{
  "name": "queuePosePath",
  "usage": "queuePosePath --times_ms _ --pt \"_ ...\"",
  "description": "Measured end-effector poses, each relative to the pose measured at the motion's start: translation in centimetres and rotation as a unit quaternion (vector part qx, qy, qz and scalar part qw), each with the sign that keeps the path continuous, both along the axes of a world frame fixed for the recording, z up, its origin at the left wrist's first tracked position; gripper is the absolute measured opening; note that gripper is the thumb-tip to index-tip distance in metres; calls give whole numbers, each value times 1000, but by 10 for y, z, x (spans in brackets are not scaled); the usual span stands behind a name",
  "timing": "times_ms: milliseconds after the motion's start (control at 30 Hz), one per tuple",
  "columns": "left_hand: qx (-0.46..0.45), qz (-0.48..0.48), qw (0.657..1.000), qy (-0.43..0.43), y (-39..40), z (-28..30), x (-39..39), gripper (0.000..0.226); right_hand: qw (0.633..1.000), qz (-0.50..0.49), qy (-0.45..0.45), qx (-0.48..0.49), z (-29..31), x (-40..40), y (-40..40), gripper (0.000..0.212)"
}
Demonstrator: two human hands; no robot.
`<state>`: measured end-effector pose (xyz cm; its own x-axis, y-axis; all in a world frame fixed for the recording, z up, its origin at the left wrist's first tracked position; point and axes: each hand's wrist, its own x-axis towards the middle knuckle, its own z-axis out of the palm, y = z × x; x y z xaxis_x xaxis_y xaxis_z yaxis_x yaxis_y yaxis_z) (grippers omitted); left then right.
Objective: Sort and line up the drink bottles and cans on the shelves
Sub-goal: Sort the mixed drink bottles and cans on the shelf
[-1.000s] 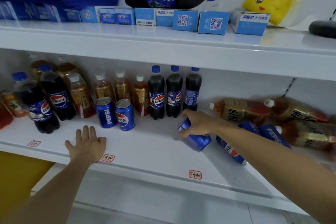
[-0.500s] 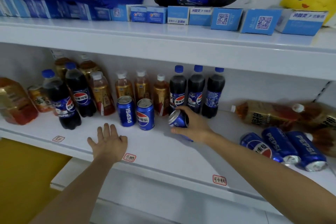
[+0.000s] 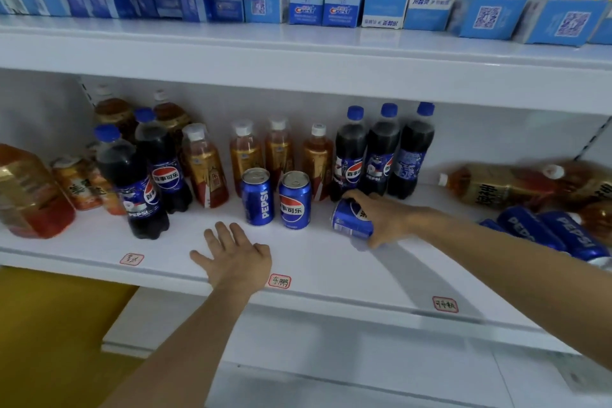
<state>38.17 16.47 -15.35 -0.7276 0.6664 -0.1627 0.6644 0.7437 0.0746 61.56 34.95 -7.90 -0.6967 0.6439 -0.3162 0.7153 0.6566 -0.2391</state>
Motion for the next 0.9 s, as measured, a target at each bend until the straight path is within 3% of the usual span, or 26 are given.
queuePosePath --times_ms 67,200,267,467,633,800,900 --pt "-2 1 1000 0 1 1 2 76 1000 -6 3 10 7 3 4 105" --pt "-1 -17 1000 1 -1 2 0 78 994 -32 81 73 29 -7 2 65" --pt "-3 -25 1000 0 -2 3 -1 78 990 -36 108 84 36 -21 -3 56" --pt "7 -37 999 -3 -5 1 -4 78 983 -71 165 48 32 -49 -18 63" --pt "13 -34 999 11 -6 0 -4 77 981 -76 173 39 31 -33 -16 87" --pt "49 -30 998 30 -7 -3 -5 69 990 -66 78 99 39 39 13 59" --pt "137 -24 989 44 -12 -7 -3 56 983 -96 28 154 36 96 53 59"
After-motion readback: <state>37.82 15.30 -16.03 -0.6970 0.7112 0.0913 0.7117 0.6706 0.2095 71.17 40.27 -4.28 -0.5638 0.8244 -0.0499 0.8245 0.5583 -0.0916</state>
